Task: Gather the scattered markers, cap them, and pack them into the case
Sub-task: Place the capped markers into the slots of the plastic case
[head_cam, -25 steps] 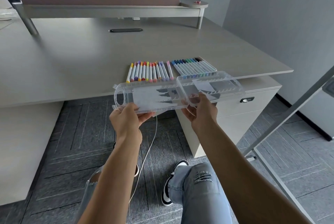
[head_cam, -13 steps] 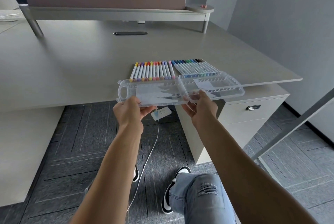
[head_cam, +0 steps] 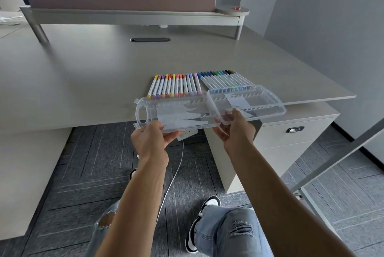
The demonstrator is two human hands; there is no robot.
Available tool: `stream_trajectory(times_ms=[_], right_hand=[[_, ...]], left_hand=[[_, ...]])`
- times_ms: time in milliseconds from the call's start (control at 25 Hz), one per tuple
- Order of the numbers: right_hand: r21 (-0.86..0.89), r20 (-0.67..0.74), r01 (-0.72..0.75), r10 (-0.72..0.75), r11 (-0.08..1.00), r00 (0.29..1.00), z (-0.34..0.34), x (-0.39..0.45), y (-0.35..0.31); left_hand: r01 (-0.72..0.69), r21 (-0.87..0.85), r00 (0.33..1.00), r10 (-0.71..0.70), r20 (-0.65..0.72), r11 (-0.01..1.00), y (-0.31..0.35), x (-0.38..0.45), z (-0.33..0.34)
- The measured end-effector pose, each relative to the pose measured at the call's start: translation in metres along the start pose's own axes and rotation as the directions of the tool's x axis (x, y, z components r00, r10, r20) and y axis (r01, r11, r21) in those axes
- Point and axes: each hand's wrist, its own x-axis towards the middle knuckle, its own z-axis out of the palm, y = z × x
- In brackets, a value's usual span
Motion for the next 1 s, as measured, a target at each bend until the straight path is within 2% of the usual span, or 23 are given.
stream_trajectory(times_ms=[120, 240, 400, 480, 640, 720, 760, 800, 840, 880, 920, 960, 1000], right_hand=[[-0.013, -0.057, 0.033, -0.034, 0.999, 0.998, 0.008, 0.004, 0.003], [-0.108, -0.109, 0.087, -0.099, 0.99, 0.989, 0.01, 0.007, 0.006], [-0.172, -0.096, 0.087, -0.105, 0.981, 0.99, 0.015, 0.013, 0.002], [-0.19, -0.067, 0.055, -0.069, 0.98, 0.995, 0.016, 0.014, 0.001], [-0.26, 0.111, -0.023, 0.053, 0.965, 0.992, 0.002, 0.009, -0.007], [-0.379, 0.154, 0.079, -0.022, 0.922, 0.988, -0.01, -0.001, -0.011], [-0.449, 0.149, 0.192, -0.139, 0.873, 0.979, -0.015, -0.007, -0.014], [-0.507, 0.147, 0.34, -0.309, 0.792, 0.94, -0.019, -0.011, -0.018], [-0.555, 0.163, 0.488, -0.488, 0.673, 0.858, -0.02, -0.013, -0.022], [-0.604, 0.191, 0.595, -0.629, 0.53, 0.754, -0.018, -0.012, -0.028], [-0.663, 0.239, 0.648, -0.714, 0.375, 0.658, -0.012, -0.01, -0.035], [-0.721, 0.304, 0.655, -0.747, 0.225, 0.592, -0.004, -0.004, -0.042], [-0.766, 0.376, 0.635, -0.731, 0.101, 0.569, 0.005, 0.005, -0.047]], left_hand=[[-0.001, -0.007, 0.999, 0.0, -0.035, 1.0, 0.002, 0.013, 0.003], [0.004, -0.009, 0.999, -0.005, -0.043, 1.0, 0.001, 0.019, 0.004], [0.045, -0.062, 0.999, -0.046, -0.003, 0.997, 0.004, 0.022, 0.004], [0.08, -0.061, 0.997, -0.079, 0.015, 0.995, 0.006, 0.023, 0.003], [0.097, 0.018, 0.991, -0.098, 0.095, 0.995, 0.011, 0.017, -0.004], [0.003, 0.107, 1.0, -0.003, 0.0, 0.994, 0.006, 0.007, -0.011], [-0.135, 0.169, 0.986, 0.149, -0.072, 0.976, 0.002, 0.0, -0.014], [-0.332, 0.245, 0.924, 0.366, -0.109, 0.911, 0.0, -0.008, -0.015], [-0.534, 0.321, 0.808, 0.584, -0.08, 0.782, 0.002, -0.016, -0.011], [-0.678, 0.397, 0.681, 0.732, 0.019, 0.619, 0.005, -0.021, -0.004], [-0.751, 0.481, 0.589, 0.788, 0.179, 0.452, 0.009, -0.021, 0.008], [-0.766, 0.575, 0.552, 0.753, 0.358, 0.289, 0.013, -0.018, 0.023], [-0.732, 0.67, 0.574, 0.639, 0.512, 0.121, 0.017, -0.013, 0.04]])
